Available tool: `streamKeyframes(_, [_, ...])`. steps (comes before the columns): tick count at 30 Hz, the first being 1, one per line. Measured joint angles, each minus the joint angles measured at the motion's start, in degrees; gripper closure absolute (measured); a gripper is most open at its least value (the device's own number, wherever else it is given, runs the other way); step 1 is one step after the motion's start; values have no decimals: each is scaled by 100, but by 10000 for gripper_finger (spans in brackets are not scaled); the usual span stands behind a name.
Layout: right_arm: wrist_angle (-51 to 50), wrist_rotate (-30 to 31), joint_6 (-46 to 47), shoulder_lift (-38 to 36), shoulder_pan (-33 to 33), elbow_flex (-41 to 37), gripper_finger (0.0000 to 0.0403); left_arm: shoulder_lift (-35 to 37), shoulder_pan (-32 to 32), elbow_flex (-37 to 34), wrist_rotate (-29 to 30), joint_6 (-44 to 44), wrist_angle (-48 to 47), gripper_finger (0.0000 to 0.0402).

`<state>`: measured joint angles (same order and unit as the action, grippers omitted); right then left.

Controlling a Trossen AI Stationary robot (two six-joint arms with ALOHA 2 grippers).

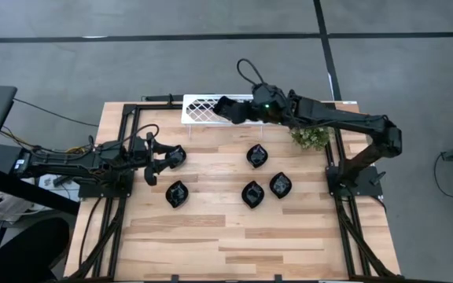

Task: Pick & Place Mini shaped plates
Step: Put the leaf-shaped plate on the shelf

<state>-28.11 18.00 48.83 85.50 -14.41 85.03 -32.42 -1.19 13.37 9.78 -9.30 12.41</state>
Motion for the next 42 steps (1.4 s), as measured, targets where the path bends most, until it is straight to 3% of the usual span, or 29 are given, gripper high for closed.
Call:
streamKeyframes(12, [-780, -337, -2608, -651, 200, -1, 399, 2, 0, 0, 0, -17, 136, 192])
streamKeyframes(25, [-1683, -452, -3506, -859, 251, -22, 400, 1, 0, 0, 0, -17, 227, 192])
streamKeyframes(29, [-1321, -465, -3409, -989, 342, -548, 400, 2, 0, 0, 0, -17, 264, 192])
streamKeyframes(42, [1267, -463, -2337, -2121, 899, -3113, 401, 0, 0, 0, 2, -17, 737, 192])
